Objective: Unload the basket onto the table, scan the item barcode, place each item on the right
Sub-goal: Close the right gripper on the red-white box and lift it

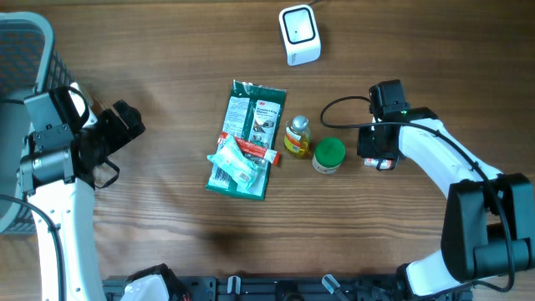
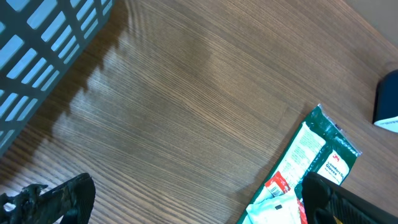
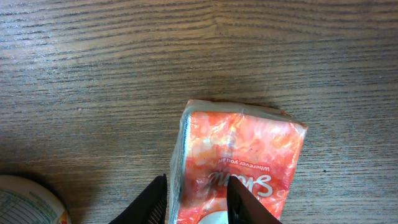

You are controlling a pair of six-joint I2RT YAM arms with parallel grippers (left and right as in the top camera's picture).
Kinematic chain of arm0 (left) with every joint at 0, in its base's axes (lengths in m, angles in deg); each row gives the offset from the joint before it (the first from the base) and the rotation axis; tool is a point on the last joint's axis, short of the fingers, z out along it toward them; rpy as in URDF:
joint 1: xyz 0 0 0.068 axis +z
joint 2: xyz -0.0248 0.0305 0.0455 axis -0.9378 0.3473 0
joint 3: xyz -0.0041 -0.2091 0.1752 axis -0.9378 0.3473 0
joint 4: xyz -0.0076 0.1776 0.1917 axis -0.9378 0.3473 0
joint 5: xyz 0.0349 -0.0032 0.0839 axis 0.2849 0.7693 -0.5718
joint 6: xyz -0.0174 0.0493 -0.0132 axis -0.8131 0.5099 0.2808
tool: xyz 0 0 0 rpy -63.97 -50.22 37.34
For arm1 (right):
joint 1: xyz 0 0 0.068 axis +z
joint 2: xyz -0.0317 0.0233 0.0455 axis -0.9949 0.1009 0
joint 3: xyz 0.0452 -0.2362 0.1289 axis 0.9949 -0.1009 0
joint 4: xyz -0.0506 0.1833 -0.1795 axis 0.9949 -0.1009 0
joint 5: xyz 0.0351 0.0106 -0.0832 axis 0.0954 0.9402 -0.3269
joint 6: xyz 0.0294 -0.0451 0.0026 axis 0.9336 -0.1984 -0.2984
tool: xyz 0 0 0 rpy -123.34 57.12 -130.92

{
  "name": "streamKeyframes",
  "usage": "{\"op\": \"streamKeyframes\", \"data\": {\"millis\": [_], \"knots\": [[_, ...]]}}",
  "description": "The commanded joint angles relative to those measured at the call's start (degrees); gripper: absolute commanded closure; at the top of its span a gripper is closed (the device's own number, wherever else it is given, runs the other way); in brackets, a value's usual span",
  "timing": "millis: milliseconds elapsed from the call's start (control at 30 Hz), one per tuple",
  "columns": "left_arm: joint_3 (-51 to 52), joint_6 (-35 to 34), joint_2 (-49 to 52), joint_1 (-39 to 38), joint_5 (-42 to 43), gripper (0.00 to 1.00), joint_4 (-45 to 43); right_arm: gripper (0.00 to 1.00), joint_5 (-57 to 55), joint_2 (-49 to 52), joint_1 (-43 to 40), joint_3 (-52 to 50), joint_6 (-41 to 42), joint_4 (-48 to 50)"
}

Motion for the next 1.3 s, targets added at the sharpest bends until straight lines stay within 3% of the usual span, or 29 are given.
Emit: {"op": "streamKeyframes", "data": {"millis": [0, 1267], "knots": [[0.0, 1.2, 0.1, -0.2, 0.7, 0.0, -0.1, 0.67, 1.0, 0.1, -0.1, 1.0, -0.4, 0.0], [0.0, 1.2, 0.1, -0.2, 0.7, 0.0, -0.1, 0.62, 0.9, 0.1, -0.1, 1.0, -1.6, -0.1]]}}
